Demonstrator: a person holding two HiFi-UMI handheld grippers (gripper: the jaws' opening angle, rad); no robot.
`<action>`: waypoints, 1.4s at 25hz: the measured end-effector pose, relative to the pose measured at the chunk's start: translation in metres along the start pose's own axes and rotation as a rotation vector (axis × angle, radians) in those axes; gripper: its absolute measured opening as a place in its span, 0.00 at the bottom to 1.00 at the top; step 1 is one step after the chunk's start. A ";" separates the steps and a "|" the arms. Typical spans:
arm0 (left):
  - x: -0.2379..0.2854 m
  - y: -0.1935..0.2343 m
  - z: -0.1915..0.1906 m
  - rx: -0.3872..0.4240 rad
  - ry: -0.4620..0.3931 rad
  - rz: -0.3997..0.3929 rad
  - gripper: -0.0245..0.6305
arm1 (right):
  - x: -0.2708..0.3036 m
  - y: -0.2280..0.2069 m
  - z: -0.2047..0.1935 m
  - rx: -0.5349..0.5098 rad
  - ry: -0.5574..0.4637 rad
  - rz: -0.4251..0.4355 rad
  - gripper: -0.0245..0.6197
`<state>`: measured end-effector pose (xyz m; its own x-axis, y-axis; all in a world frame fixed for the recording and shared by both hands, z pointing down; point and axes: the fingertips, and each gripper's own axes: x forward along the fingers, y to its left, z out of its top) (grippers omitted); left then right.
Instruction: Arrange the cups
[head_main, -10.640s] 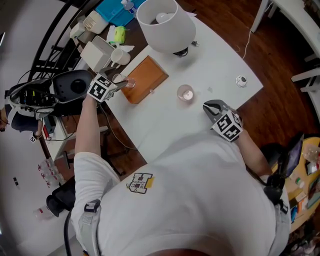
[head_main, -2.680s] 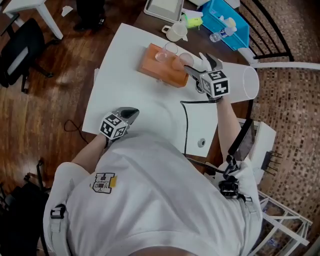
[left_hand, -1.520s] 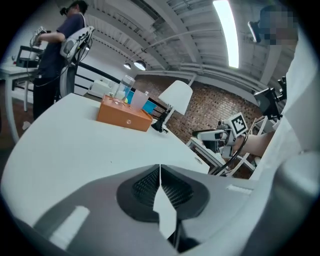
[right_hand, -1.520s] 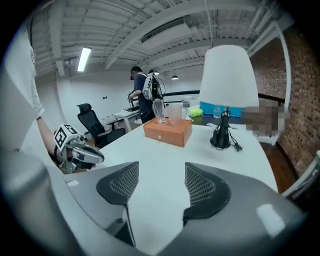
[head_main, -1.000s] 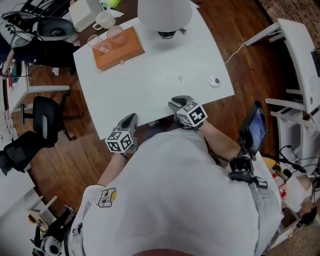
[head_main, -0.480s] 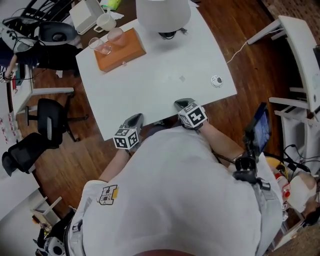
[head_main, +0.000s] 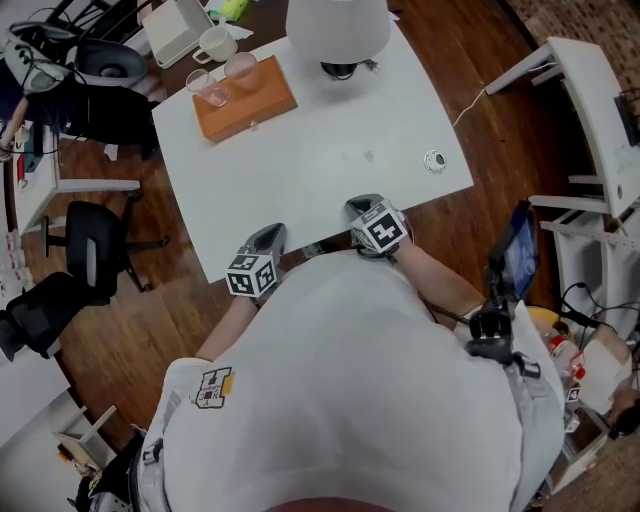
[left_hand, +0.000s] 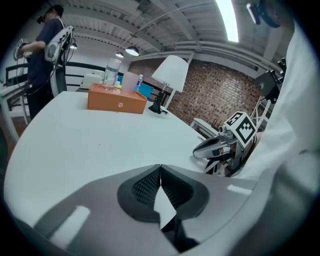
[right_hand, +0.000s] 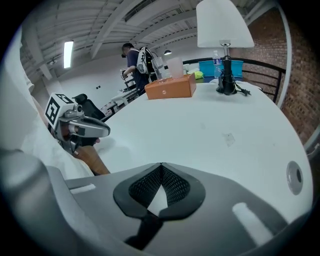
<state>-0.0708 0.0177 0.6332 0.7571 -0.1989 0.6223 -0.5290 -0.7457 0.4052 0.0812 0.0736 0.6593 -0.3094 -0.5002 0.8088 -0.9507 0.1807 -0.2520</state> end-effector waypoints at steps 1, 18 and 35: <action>0.000 0.000 -0.001 -0.001 0.000 -0.004 0.04 | -0.001 0.000 0.000 0.002 0.001 -0.006 0.04; -0.003 0.001 0.008 0.038 0.011 -0.024 0.04 | -0.005 -0.006 0.020 0.006 -0.028 -0.038 0.04; -0.015 0.000 0.006 0.024 -0.006 -0.013 0.04 | -0.006 0.000 0.026 -0.014 -0.042 -0.042 0.04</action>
<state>-0.0797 0.0168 0.6203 0.7665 -0.1928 0.6126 -0.5096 -0.7631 0.3974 0.0821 0.0549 0.6409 -0.2699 -0.5429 0.7953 -0.9627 0.1701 -0.2106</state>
